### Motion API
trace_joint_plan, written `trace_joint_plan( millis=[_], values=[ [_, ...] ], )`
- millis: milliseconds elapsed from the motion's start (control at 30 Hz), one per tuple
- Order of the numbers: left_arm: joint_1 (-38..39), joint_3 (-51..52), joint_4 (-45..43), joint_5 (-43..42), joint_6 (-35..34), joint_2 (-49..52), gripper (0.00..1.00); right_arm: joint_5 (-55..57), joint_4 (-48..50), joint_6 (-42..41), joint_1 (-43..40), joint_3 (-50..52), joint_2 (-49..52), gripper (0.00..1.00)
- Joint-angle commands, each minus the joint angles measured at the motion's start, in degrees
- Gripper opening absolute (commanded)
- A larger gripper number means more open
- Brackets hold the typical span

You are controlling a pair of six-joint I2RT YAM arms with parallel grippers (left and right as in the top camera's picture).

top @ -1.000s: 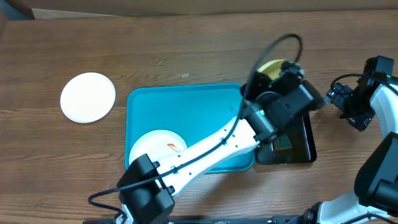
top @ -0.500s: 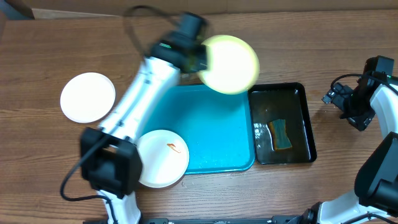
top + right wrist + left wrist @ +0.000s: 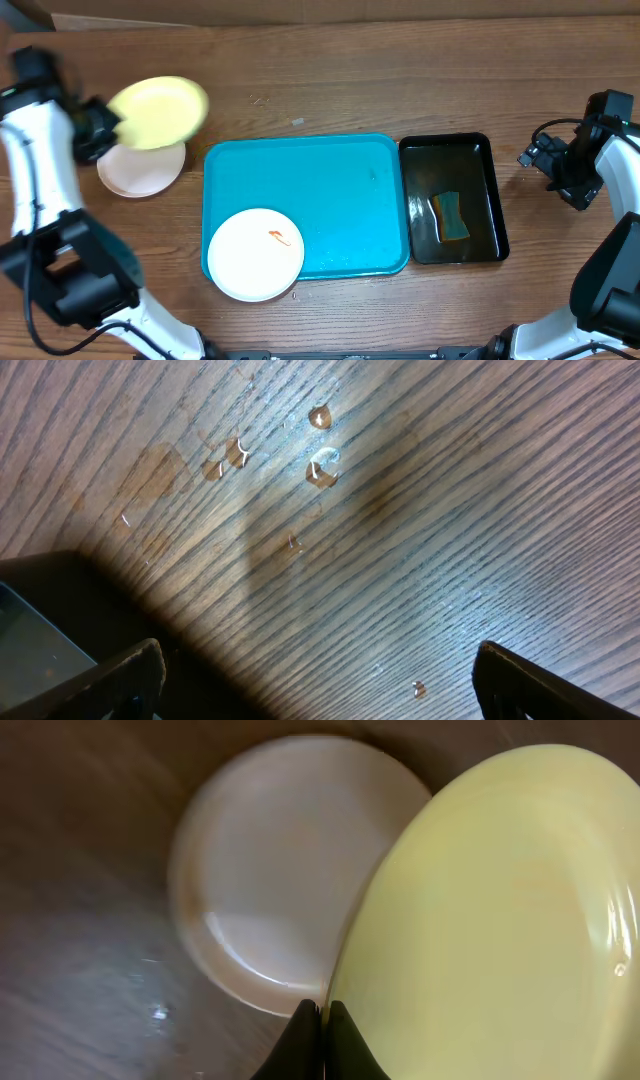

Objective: Clean dirty plates on tray and stack at the side
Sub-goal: 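Lower the yellow plate onto the white plate and release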

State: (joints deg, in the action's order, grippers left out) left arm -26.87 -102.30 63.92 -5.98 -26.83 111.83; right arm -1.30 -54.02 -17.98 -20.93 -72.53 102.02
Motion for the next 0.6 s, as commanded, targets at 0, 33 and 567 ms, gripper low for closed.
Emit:
trace_joint_plan(
  millis=[0, 33, 567],
  values=[
    [-5.95, 1.73, -0.5, 1.68, 1.11, 0.37, 0.04, -0.26, 0.22, -0.04, 0.02, -0.24, 0.11, 1.0],
    [-6.91, 2.47, -1.07, 1.42, 1.11, 0.37, 0.04, -0.26, 0.22, -0.04, 0.02, -0.24, 0.11, 1.0],
    [-6.93, 17.11, -16.22, 1.75, 1.57, 0.37, 0.06, -0.26, 0.22, -0.04, 0.02, -0.24, 0.11, 1.0]
  ],
)
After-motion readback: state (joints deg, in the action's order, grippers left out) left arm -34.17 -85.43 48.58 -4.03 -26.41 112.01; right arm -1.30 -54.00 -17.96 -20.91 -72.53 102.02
